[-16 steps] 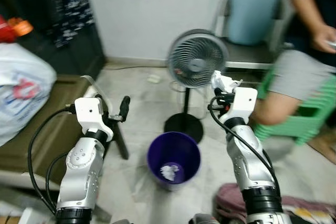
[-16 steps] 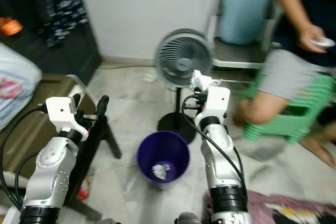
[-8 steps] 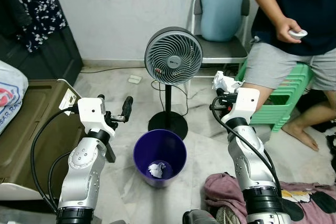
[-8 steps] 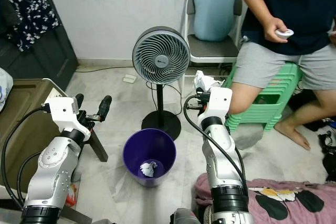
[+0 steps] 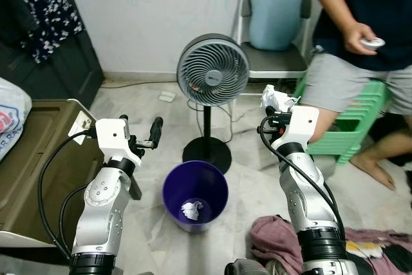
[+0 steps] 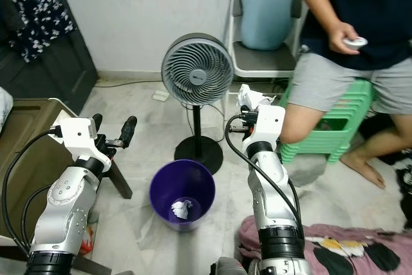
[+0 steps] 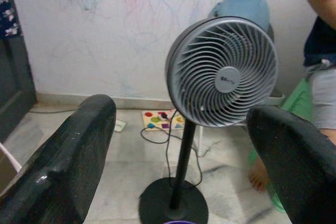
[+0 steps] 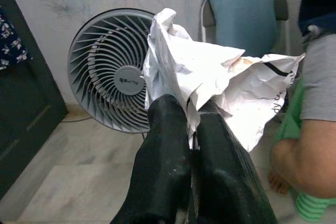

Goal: Clean up the room

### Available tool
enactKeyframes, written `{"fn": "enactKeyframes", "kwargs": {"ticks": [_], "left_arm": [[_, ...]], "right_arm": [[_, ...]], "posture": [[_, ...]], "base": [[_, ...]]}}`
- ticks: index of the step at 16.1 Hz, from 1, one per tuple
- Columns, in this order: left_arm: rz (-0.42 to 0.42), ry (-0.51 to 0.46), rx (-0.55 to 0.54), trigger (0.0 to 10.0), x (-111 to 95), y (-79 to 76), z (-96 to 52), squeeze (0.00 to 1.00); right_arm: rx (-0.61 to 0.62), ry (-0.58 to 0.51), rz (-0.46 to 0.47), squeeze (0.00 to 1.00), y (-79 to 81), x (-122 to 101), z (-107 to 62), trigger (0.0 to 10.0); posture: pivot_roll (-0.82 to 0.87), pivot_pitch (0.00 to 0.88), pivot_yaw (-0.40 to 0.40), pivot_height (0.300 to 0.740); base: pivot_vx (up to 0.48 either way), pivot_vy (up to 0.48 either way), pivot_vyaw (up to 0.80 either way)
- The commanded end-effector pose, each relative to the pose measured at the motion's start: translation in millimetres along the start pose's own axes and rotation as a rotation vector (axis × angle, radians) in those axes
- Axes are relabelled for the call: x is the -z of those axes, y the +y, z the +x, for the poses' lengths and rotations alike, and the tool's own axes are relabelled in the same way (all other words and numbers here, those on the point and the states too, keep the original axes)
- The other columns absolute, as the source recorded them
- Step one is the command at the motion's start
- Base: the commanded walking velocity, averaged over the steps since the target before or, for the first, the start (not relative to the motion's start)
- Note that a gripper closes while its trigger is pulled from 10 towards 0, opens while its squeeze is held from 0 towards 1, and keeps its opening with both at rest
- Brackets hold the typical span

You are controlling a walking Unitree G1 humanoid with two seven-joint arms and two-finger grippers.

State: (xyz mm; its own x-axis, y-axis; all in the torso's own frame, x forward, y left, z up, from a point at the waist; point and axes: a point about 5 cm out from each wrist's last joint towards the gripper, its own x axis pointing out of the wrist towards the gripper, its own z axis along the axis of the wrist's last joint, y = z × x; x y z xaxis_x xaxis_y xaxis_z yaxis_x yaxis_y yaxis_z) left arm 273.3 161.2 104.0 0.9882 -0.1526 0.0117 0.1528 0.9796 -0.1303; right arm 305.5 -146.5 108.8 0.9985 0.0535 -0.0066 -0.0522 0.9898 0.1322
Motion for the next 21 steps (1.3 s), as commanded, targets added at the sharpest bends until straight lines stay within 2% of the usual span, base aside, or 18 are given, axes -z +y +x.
{"fn": "enactKeyframes", "kwargs": {"ticks": [1, 3, 9, 21], "left_arm": [[0.008, -0.003, -0.003, 10.0, -1.1, 1.4, 0.9, 0.00], [0.005, -0.004, -0.001, 10.0, -1.0, 1.0, 0.9, 0.00], [0.004, -0.006, 0.008, 10.0, -1.3, 0.1, 0.8, 0.00], [0.011, -0.009, 0.007, 10.0, -2.1, -0.5, 1.8, 0.00]], "right_arm": [[-0.011, -0.010, -0.001, 0.00, 3.1, -2.4, 2.7, 10.0], [-0.022, -0.018, -0.011, 0.00, 5.0, -3.5, 2.7, 10.0], [-0.020, -0.016, -0.014, 0.00, 4.8, -3.2, 2.8, 10.0], [-0.020, -0.014, -0.018, 0.00, 5.0, -3.0, 4.6, 10.0]], "posture": [[-0.11, 0.000, 0.014, 0.740], [-0.11, 0.000, 0.014, 0.740], [-0.11, 0.000, 0.015, 0.740], [-0.10, 0.000, 0.013, 0.740]], "base": [[0.000, 0.000, 0.00], [0.000, 0.000, 0.00], [0.307, 0.000, 0.61], [0.338, 0.000, 0.00]]}}
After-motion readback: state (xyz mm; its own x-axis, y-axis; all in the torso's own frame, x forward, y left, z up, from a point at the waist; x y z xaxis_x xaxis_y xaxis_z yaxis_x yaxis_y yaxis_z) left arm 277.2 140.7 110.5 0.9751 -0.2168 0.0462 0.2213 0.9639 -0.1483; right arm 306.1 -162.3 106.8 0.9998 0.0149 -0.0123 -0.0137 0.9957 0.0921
